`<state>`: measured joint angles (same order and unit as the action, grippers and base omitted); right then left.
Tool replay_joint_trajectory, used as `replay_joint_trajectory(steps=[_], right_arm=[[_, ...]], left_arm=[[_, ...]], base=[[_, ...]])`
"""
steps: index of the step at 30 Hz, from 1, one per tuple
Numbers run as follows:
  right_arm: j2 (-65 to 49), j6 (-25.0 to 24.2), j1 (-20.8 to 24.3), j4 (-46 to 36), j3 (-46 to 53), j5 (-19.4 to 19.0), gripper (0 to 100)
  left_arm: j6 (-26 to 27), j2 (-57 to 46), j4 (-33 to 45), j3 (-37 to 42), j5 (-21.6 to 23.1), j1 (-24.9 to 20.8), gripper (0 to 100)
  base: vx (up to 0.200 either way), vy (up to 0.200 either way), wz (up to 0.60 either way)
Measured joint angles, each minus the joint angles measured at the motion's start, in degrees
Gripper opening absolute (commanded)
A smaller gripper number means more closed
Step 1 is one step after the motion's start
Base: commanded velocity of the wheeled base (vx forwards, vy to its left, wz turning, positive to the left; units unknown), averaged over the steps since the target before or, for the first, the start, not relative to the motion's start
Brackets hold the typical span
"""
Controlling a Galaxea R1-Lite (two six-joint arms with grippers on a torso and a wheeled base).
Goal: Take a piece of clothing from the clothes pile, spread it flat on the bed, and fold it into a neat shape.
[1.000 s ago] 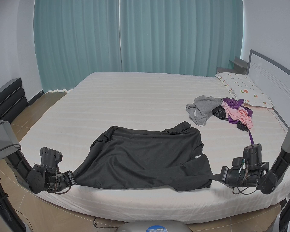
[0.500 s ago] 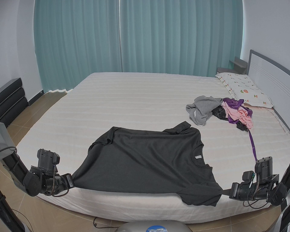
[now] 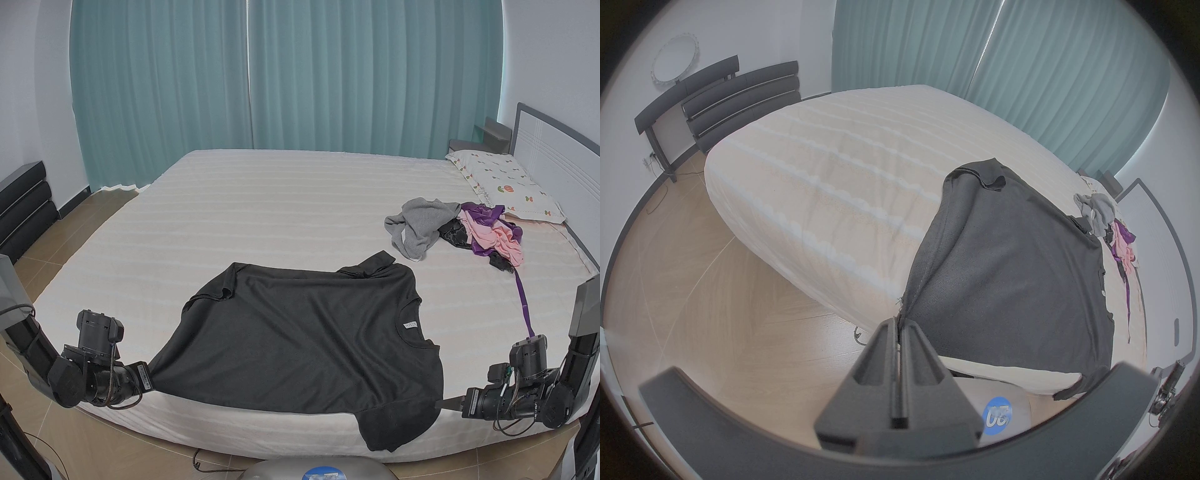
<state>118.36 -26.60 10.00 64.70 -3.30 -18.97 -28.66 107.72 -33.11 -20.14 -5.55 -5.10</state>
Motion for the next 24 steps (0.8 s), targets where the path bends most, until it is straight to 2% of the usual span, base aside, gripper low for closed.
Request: replay_joint_trajectory(steps=[11, 22, 23, 24], right_arm=[[7.7, -0.2, -1.2, 9.2, -2.0, 0.0, 100], [13.4, -0.3, -1.0, 10.2, -7.4, -0.2, 100], [13.9, -0.3, -1.0, 10.3, -7.7, -0.2, 0], [14.3, -0.2, -1.0, 10.3, -8.0, -0.2, 0]], left_arm=[[0.1, 0.6, 0.1, 0.5, 1.3, 0.1, 0], [0.4, 1.0, 0.3, 1.2, 1.3, 0.0, 0], [0.7, 1.0, 0.3, 1.3, 1.3, 0.0, 0], [1.0, 1.1, 0.3, 1.3, 1.3, 0.0, 0]], base=[[0.0, 0.0, 0.0], [0.0, 0.0, 0.0], [0.0, 0.0, 0.0], [0.0, 0.0, 0.0]])
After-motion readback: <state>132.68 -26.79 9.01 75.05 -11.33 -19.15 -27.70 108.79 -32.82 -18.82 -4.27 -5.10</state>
